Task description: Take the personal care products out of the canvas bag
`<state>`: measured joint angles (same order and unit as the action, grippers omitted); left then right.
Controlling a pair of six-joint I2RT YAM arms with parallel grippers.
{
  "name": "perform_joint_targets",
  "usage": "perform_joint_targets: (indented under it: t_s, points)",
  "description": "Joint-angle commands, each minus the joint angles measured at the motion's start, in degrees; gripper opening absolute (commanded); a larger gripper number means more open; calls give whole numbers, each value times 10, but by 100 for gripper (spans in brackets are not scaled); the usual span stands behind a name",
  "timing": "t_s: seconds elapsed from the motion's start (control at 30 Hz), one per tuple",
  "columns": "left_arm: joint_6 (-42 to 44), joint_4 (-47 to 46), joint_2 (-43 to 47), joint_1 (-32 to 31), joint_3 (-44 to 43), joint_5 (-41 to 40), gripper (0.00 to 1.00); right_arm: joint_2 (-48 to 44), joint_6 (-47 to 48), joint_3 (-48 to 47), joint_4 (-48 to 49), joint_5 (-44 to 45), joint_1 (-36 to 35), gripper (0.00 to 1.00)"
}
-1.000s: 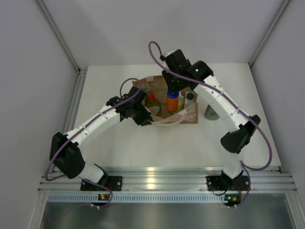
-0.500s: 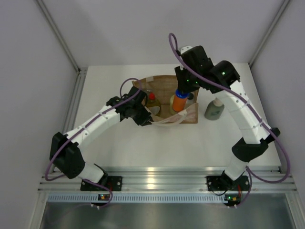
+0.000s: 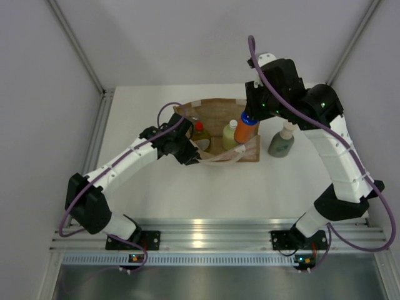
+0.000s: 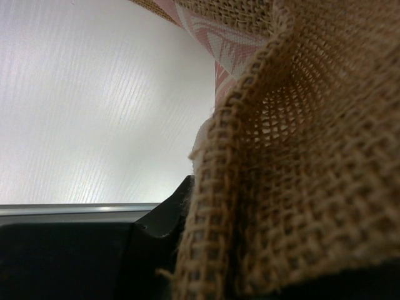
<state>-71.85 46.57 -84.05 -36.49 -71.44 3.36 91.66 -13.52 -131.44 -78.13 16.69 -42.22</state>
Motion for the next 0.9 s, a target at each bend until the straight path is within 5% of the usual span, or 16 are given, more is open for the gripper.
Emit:
perform_joint_targets:
  t_s: [0.0, 0.47, 0.87]
  points:
    - [1, 9, -16, -7, -1, 33, 7, -46, -10, -38, -57, 40, -10, 0]
    - [5, 9, -23, -7, -5, 35, 6, -116, -46, 8, -78, 136, -6, 0]
    - [7, 9, -24, -7, 0, 40, 6, -272, -130, 310, 52, 222, -1, 0]
